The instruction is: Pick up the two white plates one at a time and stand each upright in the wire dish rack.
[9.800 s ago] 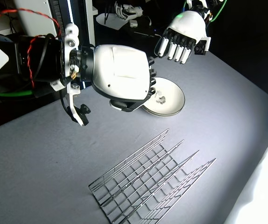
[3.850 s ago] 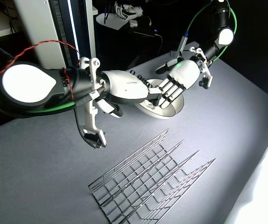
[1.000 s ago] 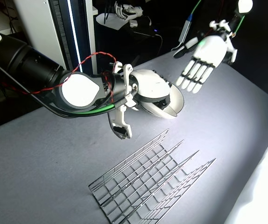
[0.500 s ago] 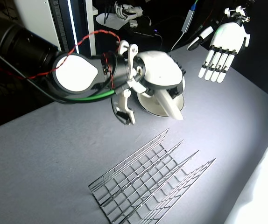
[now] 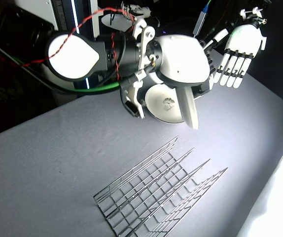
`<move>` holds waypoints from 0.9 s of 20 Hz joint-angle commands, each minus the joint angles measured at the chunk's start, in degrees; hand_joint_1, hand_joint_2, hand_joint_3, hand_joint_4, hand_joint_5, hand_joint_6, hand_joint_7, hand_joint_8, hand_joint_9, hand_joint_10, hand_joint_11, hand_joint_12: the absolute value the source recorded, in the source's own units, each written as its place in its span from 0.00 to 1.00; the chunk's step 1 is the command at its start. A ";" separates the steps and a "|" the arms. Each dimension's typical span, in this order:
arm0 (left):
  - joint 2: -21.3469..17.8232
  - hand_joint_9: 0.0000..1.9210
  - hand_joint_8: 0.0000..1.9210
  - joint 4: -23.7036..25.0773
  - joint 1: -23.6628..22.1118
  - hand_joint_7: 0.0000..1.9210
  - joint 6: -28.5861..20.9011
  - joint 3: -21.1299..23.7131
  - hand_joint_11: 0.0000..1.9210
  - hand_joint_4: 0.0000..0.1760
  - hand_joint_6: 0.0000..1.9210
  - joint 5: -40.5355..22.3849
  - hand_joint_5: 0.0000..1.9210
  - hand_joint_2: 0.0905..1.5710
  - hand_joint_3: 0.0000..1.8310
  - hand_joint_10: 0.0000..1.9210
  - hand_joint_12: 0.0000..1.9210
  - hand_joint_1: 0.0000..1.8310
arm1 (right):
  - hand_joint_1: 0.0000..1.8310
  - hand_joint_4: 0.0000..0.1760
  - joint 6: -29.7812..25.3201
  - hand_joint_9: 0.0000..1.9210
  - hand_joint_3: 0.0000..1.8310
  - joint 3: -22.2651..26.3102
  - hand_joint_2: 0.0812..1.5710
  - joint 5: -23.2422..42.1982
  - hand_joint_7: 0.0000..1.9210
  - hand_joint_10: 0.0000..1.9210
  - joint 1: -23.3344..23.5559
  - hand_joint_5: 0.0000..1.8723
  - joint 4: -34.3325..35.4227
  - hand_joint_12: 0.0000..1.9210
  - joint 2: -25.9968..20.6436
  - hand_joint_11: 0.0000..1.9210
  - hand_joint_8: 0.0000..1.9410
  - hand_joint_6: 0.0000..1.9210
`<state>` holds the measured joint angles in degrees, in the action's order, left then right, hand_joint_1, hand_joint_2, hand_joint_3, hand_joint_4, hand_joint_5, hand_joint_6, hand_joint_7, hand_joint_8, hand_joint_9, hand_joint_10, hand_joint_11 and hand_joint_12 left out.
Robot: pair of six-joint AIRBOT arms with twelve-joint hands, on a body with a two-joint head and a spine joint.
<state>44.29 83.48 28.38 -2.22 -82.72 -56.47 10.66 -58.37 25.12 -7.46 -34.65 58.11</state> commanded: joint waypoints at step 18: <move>0.77 0.00 0.00 -4.21 0.20 0.00 0.32 0.00 0.00 0.00 0.00 -1.60 0.00 0.64 0.00 0.00 0.00 0.00 | 0.76 0.00 -0.94 0.50 0.00 1.57 0.68 -4.97 0.55 0.60 5.26 0.50 34.80 0.70 -3.41 0.42 0.44 0.49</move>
<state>45.36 83.35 28.86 -1.85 -82.72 -56.38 10.70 -56.86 11.64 -3.38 -0.45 55.20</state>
